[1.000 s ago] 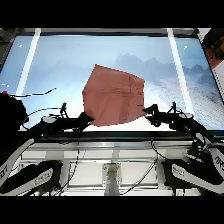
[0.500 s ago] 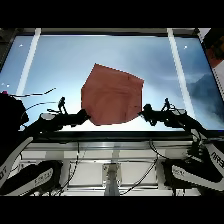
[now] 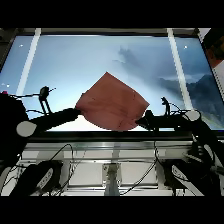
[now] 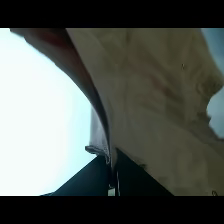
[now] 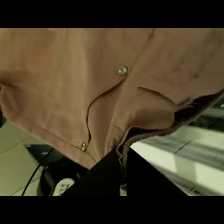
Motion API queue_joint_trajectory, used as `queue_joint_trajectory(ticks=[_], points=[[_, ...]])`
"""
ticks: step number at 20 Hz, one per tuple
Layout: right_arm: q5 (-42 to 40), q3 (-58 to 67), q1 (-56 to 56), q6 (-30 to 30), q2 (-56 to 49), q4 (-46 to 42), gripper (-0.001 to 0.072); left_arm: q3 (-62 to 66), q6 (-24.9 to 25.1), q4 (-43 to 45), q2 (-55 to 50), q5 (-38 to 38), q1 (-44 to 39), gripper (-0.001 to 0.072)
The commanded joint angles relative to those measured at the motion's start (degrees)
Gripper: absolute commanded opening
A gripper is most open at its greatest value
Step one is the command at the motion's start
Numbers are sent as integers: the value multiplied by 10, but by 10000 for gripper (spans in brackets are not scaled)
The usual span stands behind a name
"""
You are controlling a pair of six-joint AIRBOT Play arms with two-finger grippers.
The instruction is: Fold the clothes and pants, and hang the long-sleeved shirts on hangers.
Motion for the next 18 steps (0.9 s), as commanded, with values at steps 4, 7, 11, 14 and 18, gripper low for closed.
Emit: queue_joint_trajectory(ticks=[4,7,11,14,18], points=[[-79,22,0,70,49,38,17,161,-6,46,-91,37,-37,7],[-196,22,0,99,47,26,17,260,12,46,-257,81,-83,9],[-358,22,1,161,21,23,17,338,12,39,-453,249,-131,11],[-538,22,6,202,-43,60,166,358,10,-13,-539,475,-143,13],[-622,62,13,191,-139,47,505,367,9,-21,-570,594,-141,580]])
